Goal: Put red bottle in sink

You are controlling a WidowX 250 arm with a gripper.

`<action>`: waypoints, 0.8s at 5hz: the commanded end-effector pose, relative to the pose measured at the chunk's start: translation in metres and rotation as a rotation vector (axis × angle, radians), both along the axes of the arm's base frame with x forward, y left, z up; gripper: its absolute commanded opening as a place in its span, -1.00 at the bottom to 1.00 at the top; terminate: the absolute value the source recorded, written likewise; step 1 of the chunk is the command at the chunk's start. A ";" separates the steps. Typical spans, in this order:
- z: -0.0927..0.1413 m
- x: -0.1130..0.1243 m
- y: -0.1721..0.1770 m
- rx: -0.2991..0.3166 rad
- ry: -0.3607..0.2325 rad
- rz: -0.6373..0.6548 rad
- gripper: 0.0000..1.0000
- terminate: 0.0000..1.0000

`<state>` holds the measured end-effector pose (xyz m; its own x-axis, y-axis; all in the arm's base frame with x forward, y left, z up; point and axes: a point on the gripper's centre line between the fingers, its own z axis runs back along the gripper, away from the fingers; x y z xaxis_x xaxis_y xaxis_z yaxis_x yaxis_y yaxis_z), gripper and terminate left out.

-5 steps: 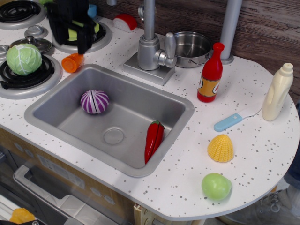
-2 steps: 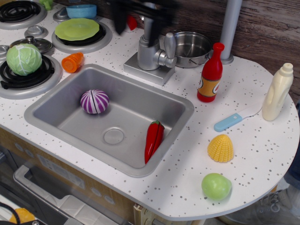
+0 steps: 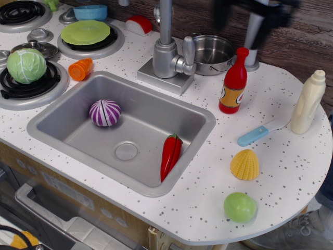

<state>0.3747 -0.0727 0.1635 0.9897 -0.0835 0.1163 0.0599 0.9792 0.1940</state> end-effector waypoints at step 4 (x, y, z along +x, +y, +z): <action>-0.013 0.051 0.023 -0.005 -0.144 -0.093 1.00 -1.00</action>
<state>0.4190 -0.0453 0.1063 0.9720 -0.1776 0.1536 0.1477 0.9709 0.1884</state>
